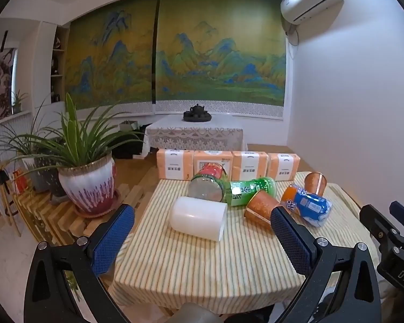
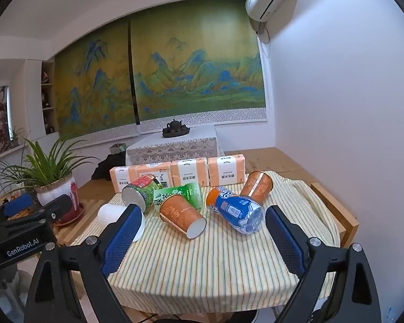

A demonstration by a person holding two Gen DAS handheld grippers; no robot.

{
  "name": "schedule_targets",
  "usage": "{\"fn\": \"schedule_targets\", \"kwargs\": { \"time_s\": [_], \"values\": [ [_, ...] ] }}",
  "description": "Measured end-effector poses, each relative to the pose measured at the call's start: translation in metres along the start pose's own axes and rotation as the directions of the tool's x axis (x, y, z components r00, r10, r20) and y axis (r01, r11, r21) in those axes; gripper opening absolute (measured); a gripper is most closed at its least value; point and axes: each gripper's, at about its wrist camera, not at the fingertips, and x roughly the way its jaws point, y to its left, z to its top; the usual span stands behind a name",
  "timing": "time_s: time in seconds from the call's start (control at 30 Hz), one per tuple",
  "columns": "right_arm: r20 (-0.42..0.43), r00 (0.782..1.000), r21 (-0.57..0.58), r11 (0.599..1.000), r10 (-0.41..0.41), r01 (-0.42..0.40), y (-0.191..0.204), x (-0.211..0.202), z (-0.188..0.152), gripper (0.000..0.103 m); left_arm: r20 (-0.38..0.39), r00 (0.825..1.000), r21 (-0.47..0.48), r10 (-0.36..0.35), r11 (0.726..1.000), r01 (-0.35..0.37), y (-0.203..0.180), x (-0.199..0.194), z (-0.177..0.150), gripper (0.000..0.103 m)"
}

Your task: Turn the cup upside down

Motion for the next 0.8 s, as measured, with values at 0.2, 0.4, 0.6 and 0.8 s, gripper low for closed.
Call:
{"fn": "schedule_targets", "kwargs": {
  "time_s": [0.2, 0.4, 0.6, 0.8],
  "values": [
    [-0.007, 1.0, 0.01, 1.0, 0.002, -0.002, -0.004, 0.002, 0.001, 0.092, -0.004, 1.0, 0.006, -0.002, 1.0, 0.002, 0.004, 0.003, 0.0, 0.102],
    [-0.011, 1.0, 0.007, 1.0, 0.002, -0.002, -0.005, 0.007, -0.001, 0.092, -0.012, 1.0, 0.003, -0.002, 1.0, 0.003, 0.004, 0.005, 0.001, 0.102],
    [-0.022, 1.0, 0.009, 1.0, 0.001, -0.001, -0.004, 0.012, -0.003, 0.092, -0.019, 1.0, 0.011, -0.001, 1.0, 0.001, 0.002, 0.011, -0.001, 0.102],
    [-0.035, 0.999, 0.011, 1.0, -0.006, 0.007, -0.008, 0.019, -0.007, 0.092, -0.012, 1.0, 0.011, -0.002, 1.0, 0.003, 0.002, 0.02, -0.005, 0.102]
  ]
}}
